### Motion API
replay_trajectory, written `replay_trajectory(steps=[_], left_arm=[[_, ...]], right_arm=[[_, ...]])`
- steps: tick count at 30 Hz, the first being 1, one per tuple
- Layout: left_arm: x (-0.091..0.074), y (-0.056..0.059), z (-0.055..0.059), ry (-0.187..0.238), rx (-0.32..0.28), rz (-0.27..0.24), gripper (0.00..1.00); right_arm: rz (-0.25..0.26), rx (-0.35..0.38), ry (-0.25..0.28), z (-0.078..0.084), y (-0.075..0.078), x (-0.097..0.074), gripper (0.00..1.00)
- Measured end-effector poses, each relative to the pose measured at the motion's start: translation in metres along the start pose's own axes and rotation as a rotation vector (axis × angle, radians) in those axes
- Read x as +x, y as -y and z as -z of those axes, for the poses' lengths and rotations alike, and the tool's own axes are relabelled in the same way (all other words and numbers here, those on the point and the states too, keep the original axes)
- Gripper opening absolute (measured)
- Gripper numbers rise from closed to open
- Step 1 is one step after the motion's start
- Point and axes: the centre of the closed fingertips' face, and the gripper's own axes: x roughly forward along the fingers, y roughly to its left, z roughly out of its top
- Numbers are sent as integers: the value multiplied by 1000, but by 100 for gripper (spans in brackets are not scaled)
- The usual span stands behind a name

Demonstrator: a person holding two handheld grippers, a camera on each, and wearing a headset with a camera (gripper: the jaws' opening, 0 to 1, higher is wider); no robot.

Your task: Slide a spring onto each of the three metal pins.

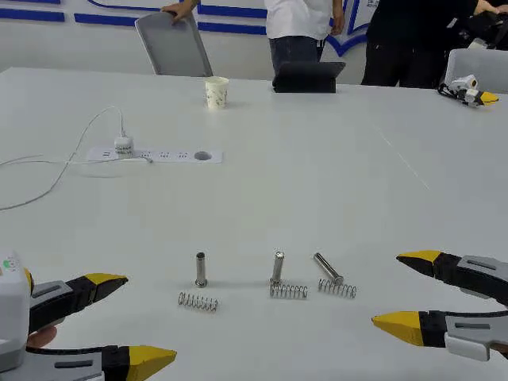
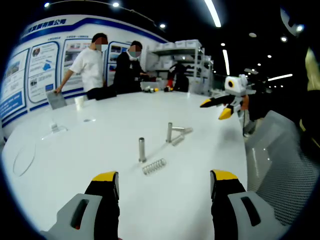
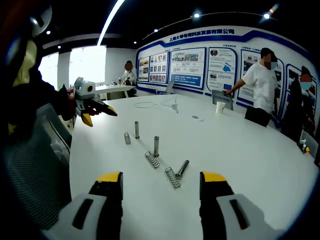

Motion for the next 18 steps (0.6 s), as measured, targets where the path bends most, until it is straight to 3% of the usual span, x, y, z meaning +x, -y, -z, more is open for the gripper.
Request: replay_trajectory(steps=[10, 18], left_arm=[[0, -1, 0, 0, -1, -3, 76], [0, 0, 0, 6, -5, -8, 76]], right_arm=[[16, 22, -4, -5, 6, 1, 60], [46, 62, -59, -8, 19, 11, 52]])
